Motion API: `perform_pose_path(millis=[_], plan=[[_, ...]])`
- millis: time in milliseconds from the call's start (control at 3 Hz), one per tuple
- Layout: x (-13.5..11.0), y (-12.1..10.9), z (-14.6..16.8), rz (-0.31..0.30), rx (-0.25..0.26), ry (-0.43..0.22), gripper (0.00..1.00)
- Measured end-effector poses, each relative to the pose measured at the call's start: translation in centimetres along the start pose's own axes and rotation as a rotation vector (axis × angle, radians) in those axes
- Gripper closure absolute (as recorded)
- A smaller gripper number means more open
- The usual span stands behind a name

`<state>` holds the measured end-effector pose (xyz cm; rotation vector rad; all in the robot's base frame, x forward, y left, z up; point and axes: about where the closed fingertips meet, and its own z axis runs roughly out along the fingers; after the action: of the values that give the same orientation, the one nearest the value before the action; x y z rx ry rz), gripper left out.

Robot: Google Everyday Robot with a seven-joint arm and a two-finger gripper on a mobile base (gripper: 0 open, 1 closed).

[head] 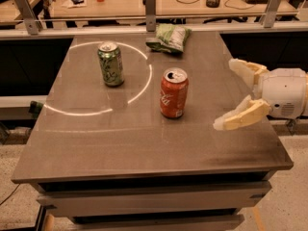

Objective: Knock coke can over

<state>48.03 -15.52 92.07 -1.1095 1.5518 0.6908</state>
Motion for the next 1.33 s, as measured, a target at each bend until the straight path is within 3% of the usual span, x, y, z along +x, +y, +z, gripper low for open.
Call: perform_pose_path(millis=[1333], plan=[[0.4,0.1,9.8,0.006,-0.221,-0.142,0.00]])
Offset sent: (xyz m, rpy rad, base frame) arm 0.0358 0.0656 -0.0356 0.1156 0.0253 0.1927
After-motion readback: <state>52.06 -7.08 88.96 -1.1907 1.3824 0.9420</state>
